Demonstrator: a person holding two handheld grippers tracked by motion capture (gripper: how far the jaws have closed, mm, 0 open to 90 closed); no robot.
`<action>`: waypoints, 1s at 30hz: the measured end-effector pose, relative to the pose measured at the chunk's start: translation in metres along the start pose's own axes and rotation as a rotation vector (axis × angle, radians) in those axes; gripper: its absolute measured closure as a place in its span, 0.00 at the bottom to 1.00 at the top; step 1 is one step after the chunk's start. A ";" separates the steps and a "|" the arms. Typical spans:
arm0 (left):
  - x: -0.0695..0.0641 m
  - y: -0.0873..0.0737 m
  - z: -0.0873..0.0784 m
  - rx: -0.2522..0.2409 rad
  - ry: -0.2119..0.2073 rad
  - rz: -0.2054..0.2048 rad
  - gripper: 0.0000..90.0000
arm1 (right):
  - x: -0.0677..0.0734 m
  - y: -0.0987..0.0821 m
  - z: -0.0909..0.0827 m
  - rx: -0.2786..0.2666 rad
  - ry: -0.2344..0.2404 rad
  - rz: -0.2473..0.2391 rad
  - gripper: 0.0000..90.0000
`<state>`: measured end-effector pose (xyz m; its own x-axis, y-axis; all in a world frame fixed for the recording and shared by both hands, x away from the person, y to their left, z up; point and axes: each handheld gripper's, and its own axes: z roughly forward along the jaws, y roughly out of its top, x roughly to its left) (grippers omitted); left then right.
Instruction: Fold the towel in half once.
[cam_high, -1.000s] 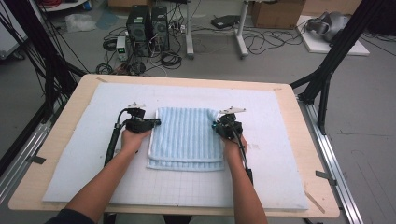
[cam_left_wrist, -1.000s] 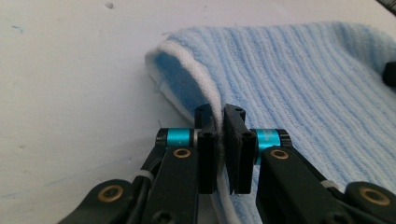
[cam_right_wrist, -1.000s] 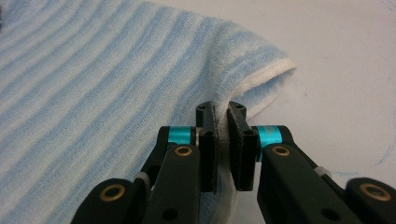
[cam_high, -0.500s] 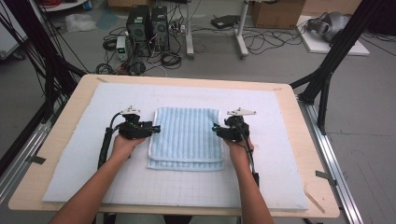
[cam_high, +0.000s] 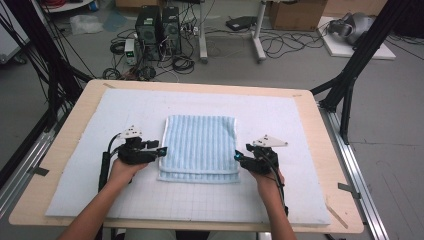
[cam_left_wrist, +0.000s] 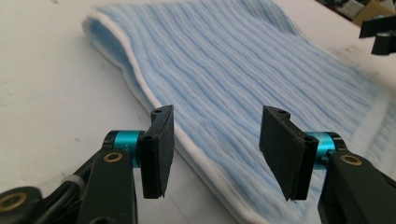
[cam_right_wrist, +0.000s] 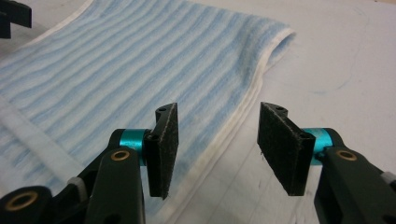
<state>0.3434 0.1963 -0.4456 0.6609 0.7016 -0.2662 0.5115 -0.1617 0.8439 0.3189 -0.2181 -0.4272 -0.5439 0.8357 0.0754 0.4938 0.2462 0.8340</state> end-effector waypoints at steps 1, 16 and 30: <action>-0.002 -0.003 -0.003 0.000 -0.001 0.003 0.51 | 0.001 -0.002 -0.002 0.002 0.000 0.000 0.53; -0.028 -0.025 -0.020 0.019 -0.015 0.044 0.54 | 0.015 -0.021 -0.019 0.012 0.019 -0.012 0.53; -0.045 -0.025 -0.009 0.128 0.090 0.180 0.82 | 0.015 -0.024 -0.020 0.025 0.027 -0.019 0.52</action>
<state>0.2955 0.1746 -0.4509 0.6990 0.7117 -0.0694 0.4592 -0.3724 0.8065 0.2856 -0.2210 -0.4350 -0.5713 0.8174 0.0743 0.4994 0.2744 0.8218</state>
